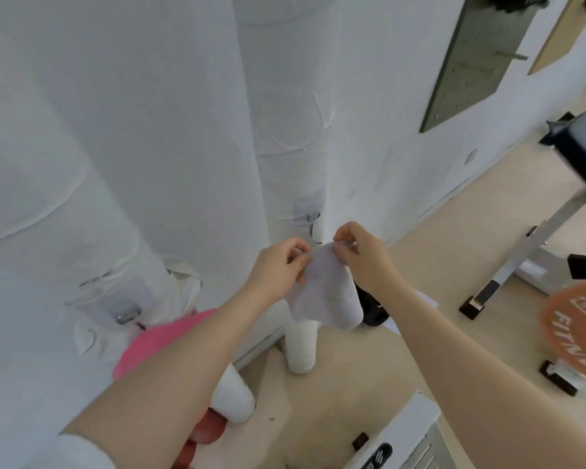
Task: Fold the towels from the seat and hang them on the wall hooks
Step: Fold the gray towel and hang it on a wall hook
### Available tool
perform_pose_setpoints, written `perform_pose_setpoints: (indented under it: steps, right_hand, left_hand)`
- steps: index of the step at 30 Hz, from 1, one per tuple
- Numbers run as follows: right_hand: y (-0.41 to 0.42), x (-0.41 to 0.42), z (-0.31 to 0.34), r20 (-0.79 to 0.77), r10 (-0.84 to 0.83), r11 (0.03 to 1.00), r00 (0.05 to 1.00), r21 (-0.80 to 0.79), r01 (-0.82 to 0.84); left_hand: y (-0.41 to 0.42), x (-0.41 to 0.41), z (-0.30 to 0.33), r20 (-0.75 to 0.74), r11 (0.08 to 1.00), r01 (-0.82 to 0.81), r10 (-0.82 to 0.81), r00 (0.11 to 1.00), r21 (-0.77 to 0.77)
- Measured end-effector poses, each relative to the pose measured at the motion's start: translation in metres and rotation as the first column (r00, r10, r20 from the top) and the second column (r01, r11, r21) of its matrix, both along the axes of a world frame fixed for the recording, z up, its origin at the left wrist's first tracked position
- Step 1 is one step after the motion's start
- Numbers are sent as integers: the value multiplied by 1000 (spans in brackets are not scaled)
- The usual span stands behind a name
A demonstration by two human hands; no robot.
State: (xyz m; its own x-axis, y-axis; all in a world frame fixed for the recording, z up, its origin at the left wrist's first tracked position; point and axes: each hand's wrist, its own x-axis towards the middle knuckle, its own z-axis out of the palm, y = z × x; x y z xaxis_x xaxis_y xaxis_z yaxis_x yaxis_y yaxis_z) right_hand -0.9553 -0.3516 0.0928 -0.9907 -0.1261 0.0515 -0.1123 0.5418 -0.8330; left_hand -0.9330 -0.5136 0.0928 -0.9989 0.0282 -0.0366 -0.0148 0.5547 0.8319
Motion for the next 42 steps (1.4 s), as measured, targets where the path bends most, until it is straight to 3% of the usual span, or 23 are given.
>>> perform_pose_setpoints:
  steps: [3,7,11,15,17,23,30,36,42]
  right_hand:
    - [-4,-31,-14,50,-47,999,998,-24,48]
    - [-10,-66,-27,84,-69,997,994,-33,72]
    - [-18,-76,-42,190,-86,988,978,-111,109]
    - [-21,-68,-59,428,-66,970,901,-183,158]
    - [-25,-65,-62,474,-61,967,878,-190,169]
    - [-20,-56,-57,474,-93,951,876,-219,219]
    - [3,-22,-42,259,-266,958,928,-36,285]
    - [7,47,-27,89,-147,987,985,83,140]
    - [34,141,-17,87,39,973,995,225,-57]
  left_hand:
    - [-4,-34,-13,25,999,1,-1,1000,-32]
    - [-1,-56,-28,-2,995,-67,67,998,75]
    - [12,-57,-41,-55,992,-122,121,991,-22]
    - [7,-60,-59,21,947,-169,181,983,-273]
    - [5,-59,-65,47,953,-203,219,975,-226]
    - [15,-51,-66,96,967,-252,255,962,-47]
    - [18,-15,-53,98,972,-234,235,967,-24]
    - [25,43,-30,97,988,-146,140,985,52]
    - [54,138,-9,76,992,-121,119,990,33]
